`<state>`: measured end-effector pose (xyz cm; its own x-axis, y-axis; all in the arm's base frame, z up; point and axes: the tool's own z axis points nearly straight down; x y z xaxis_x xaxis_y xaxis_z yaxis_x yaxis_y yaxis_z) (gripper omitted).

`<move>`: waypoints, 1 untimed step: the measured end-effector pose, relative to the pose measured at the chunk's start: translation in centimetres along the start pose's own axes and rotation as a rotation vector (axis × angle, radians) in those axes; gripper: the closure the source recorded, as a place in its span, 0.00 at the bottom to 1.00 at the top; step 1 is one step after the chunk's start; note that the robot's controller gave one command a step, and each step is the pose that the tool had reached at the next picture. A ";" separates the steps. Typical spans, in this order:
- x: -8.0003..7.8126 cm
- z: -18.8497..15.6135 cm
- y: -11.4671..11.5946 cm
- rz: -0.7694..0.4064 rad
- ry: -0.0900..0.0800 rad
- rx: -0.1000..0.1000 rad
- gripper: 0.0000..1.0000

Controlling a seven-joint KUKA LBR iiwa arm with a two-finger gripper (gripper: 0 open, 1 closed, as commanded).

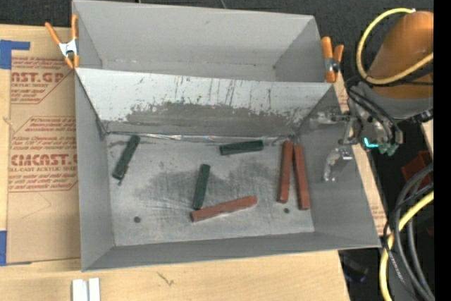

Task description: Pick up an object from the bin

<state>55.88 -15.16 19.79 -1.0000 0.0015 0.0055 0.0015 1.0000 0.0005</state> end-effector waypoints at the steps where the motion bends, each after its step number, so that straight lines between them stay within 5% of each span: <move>1: -0.2 -0.5 0.1 -0.002 -0.008 0.001 0.00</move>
Offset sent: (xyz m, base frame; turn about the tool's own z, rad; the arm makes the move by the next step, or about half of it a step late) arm 0.0039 0.0331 -0.1279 -0.2923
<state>56.06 -15.09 20.29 -1.0000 -0.0004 -0.0023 -0.0004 1.0000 -0.0009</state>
